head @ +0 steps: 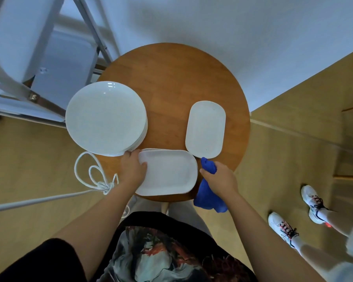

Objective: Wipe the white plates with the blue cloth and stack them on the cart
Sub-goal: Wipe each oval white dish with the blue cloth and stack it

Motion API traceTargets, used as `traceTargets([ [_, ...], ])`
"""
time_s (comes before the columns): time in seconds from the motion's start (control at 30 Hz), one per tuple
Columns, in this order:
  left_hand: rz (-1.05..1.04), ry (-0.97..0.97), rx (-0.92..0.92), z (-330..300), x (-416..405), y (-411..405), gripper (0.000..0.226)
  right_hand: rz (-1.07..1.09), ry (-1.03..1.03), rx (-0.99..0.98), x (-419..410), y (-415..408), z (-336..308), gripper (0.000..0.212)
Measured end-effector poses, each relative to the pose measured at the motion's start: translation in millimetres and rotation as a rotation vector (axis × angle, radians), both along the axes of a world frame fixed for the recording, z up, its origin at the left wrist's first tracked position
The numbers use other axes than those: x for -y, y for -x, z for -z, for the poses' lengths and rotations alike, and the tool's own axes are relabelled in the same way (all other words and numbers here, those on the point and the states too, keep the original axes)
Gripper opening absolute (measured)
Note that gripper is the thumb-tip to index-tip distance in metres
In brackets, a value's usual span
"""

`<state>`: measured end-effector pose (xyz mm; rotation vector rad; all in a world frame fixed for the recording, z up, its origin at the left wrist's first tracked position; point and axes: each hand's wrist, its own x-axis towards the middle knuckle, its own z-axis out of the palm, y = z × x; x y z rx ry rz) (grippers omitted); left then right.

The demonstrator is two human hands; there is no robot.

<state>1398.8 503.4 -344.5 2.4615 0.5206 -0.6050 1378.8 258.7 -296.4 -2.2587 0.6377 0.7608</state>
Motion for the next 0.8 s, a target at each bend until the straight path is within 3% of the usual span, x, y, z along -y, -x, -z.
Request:
traceTargets([
  [0.27, -0.004, -0.008, 0.048, -6, 16, 6, 0.052, 0.041, -0.006, 0.018, 2, -5, 3, 0.014],
  [0.57, 0.304, -0.013, 0.114, -6, 67, -40, 0.037, 0.142, -0.038, 0.087, 18, -24, 5, 0.020],
  [0.8, 0.249, 0.056, -0.272, 20, 107, -90, 0.032, 0.230, -0.084, 0.191, 34, -60, 5, 0.027],
])
